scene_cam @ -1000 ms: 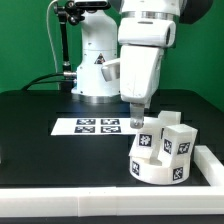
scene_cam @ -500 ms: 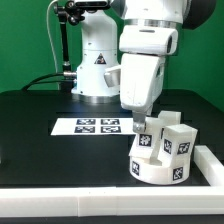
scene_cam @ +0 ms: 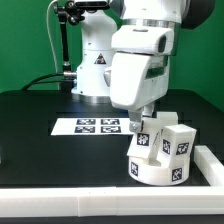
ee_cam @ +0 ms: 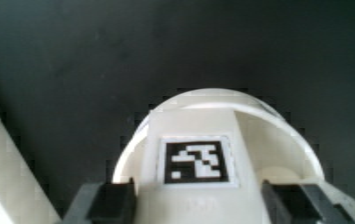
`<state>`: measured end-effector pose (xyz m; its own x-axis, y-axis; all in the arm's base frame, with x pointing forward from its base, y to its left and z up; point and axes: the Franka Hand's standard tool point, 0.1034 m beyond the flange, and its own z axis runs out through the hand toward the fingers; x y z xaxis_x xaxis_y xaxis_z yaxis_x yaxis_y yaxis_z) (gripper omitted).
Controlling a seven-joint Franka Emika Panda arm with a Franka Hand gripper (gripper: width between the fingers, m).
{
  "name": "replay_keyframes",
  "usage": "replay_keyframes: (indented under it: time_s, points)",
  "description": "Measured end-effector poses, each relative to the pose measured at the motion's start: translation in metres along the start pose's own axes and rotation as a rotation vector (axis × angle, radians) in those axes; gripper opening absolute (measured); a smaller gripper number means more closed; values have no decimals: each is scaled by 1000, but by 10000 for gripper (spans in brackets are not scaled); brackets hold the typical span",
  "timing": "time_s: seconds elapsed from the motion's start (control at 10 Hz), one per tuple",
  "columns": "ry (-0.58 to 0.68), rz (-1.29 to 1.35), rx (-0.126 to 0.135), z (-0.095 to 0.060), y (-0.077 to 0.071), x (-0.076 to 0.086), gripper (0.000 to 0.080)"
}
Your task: Assemble stool
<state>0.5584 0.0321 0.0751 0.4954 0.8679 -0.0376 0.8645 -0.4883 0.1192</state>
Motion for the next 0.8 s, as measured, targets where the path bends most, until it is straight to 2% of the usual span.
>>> replay_keyframes:
  time_s: [0.3,0.6,0.8]
  points:
    - [0,179,1,0,0,-1,337]
    - [-17,492,32,1,-1,-8,338]
    - [-29,705,73,2,-2,-9,338]
